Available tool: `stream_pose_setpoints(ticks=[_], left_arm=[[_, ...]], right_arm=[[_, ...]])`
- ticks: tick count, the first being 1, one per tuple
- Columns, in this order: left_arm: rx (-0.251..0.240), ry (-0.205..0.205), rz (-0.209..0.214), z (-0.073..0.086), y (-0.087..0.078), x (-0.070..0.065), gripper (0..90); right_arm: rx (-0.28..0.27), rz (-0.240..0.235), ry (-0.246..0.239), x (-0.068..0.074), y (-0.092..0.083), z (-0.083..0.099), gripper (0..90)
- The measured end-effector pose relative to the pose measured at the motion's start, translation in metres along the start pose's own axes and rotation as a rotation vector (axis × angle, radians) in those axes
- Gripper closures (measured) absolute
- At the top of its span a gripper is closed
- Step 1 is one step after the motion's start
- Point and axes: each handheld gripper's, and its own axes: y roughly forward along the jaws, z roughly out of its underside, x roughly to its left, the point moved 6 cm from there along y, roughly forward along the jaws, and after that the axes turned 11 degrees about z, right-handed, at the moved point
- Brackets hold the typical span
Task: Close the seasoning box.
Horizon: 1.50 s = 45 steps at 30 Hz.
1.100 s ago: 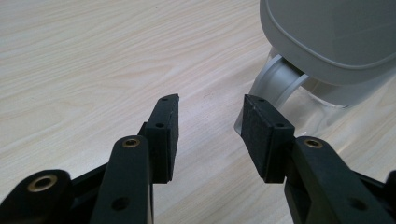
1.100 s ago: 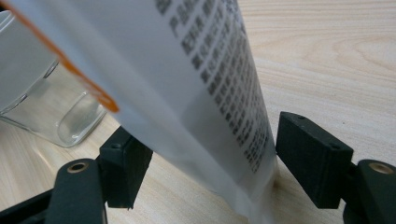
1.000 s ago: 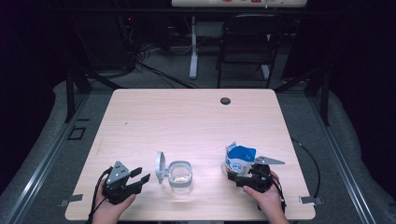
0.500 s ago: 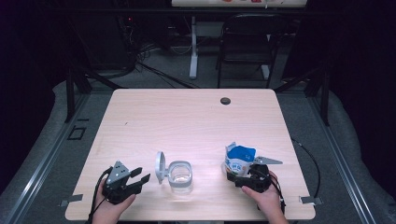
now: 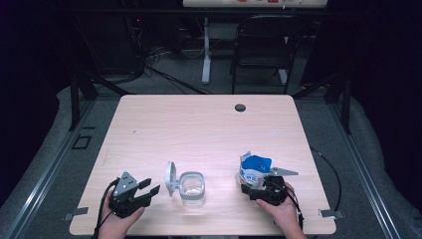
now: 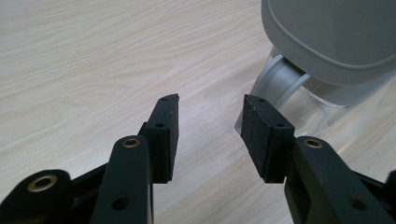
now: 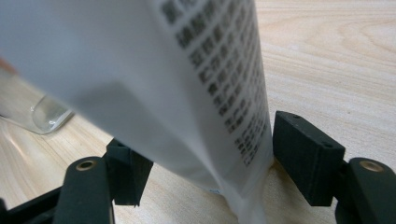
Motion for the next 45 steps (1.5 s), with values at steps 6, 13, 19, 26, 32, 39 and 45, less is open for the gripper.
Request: stream_pose_setpoints(ticks=[6,13,19,26,32,39,45], left_arm=[[0.002,0.002,0.0,0.0001,-0.0005,0.0005,57.1],[0.003,0.001,-0.001,0.0003,-0.0001,0.0004,57.1],[0.004,0.003,-0.001,0.0004,0.0,0.0004,57.1],[0.003,0.003,-0.001,0.0002,-0.0004,0.0007,57.1],[0.0,0.004,-0.003,0.0002,-0.0004,0.001,57.1],[-0.002,0.005,-0.003,0.0,-0.0007,0.0015,57.1],[-0.005,0.003,-0.005,-0.0001,-0.0008,0.0015,57.1]], right_arm=[[-0.005,-0.001,-0.006,0.0005,0.0012,0.0001,33.3],[-0.004,0.0,-0.011,0.0011,0.0011,0.0005,35.5],[-0.005,0.001,-0.015,0.0013,0.0008,0.0006,37.7],[-0.003,0.0,-0.027,0.0012,0.0001,0.0006,41.0],[-0.005,0.0,-0.033,0.0014,-0.0003,0.0006,43.1],[-0.012,0.008,-0.037,0.002,-0.0005,0.0006,43.9],[-0.017,0.018,-0.04,0.0024,-0.0008,0.0008,44.3]])
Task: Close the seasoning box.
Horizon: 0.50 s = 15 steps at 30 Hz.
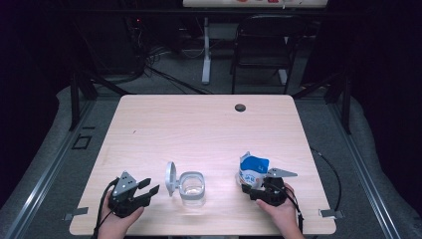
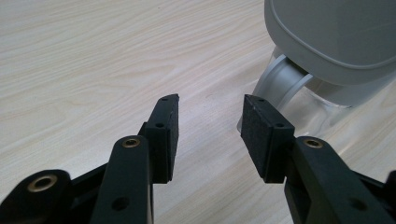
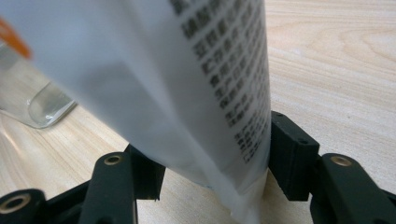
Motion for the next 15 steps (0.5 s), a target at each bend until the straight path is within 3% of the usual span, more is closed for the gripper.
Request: stream_pose_setpoints(ticks=[11,12,15], left_arm=[[-0.002,-0.001,0.0,-0.0002,-0.0006,0.0005,57.1],[0.0,0.001,0.001,-0.0002,-0.0007,0.0007,57.1],[-0.001,-0.001,0.001,-0.0002,-0.0007,0.0006,57.1]], right_arm=[[-0.021,0.012,-0.011,0.0015,-0.0007,0.0007,44.8],[-0.005,0.03,-0.028,0.0,-0.0014,0.0016,44.9],[-0.018,0.016,-0.018,0.0022,-0.0014,0.0012,44.9]])
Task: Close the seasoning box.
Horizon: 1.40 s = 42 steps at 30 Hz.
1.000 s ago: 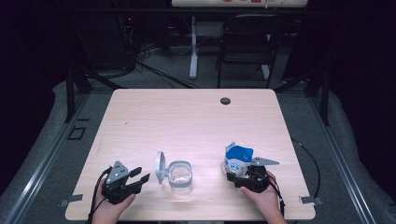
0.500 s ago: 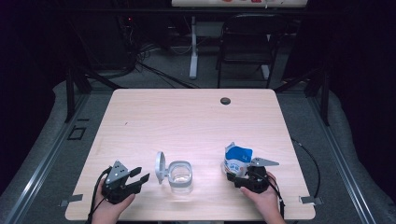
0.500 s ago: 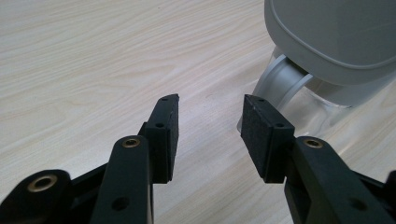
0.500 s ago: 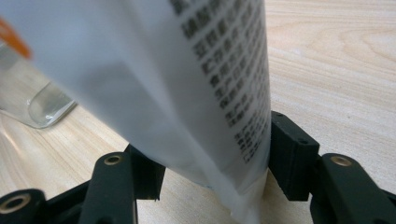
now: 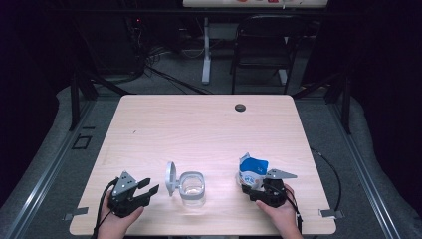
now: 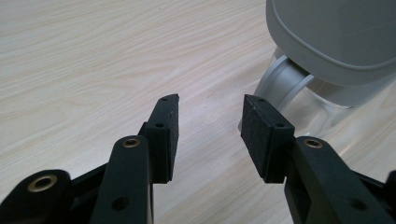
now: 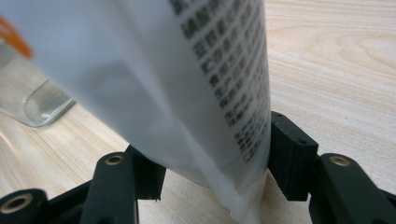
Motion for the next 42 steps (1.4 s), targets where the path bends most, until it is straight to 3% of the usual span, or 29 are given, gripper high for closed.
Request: stream_pose_setpoints(ticks=[3,4,9,14,15,17,25,27,35,39,42], left_arm=[[0.001,0.003,0.0,0.0,0.0,0.0,57.1],[0.001,0.004,0.0,0.0,0.0,0.0,57.1],[0.003,0.003,0.001,0.0,0.0,0.0,57.1],[0.002,0.0,0.0,0.001,0.001,0.0,57.1],[0.002,0.001,0.0,0.001,0.001,0.0,57.1],[0.003,0.001,0.0,0.001,0.001,0.0,57.1],[0.001,-0.003,0.001,0.001,0.0,0.0,57.1],[-0.001,-0.005,0.0,0.001,0.0,0.0,57.1],[-0.002,-0.005,0.001,0.001,0.0,0.0,57.1],[0.003,-0.005,-0.001,0.001,0.0,0.001,57.1],[0.003,-0.005,-0.003,0.001,0.0,0.001,57.1]], right_arm=[[-0.01,0.001,-0.001,0.001,0.0,0.0,44.9],[0.005,0.021,-0.021,0.0,-0.001,0.0,44.9],[-0.021,0.007,-0.005,0.003,-0.003,-0.002,44.9],[-0.039,0.008,-0.013,0.005,-0.006,-0.005,44.9],[-0.034,0.022,-0.035,0.005,-0.008,-0.006,44.9],[-0.047,0.009,-0.025,0.008,-0.008,-0.007,44.9],[-0.046,0.035,-0.085,0.013,-0.012,-0.012,44.9],[-0.061,0.022,-0.075,0.014,-0.012,-0.014,44.9],[-0.083,0.053,-0.112,0.016,-0.021,-0.025,44.9],[-0.092,0.064,-0.143,0.018,-0.023,-0.029,44.9],[-0.097,0.1,-0.197,0.02,-0.025,-0.031,44.9]])
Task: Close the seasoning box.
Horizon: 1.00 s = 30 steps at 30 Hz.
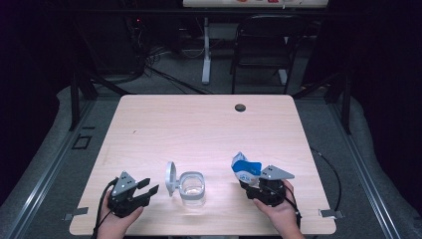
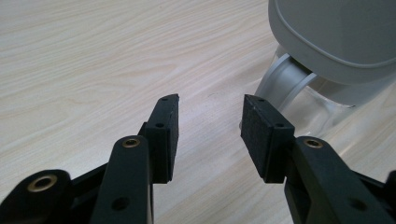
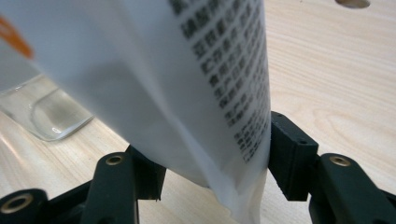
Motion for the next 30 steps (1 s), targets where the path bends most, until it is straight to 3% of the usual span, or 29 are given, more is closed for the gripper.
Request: stream_pose_setpoints(ticks=[7,20,30], left_arm=[[0.001,0.001,0.0,0.0,0.0,0.0,57.1],[0.0,0.001,0.0,0.0,-0.001,0.0,57.1],[0.001,0.003,0.0,0.0,-0.001,0.0,57.1]], right_arm=[[-0.019,0.023,-0.046,0.005,-0.002,-0.004,45.0],[-0.029,0.096,-0.179,0.016,-0.003,-0.013,45.1],[-0.036,0.12,-0.207,0.021,-0.002,-0.017,45.3]])
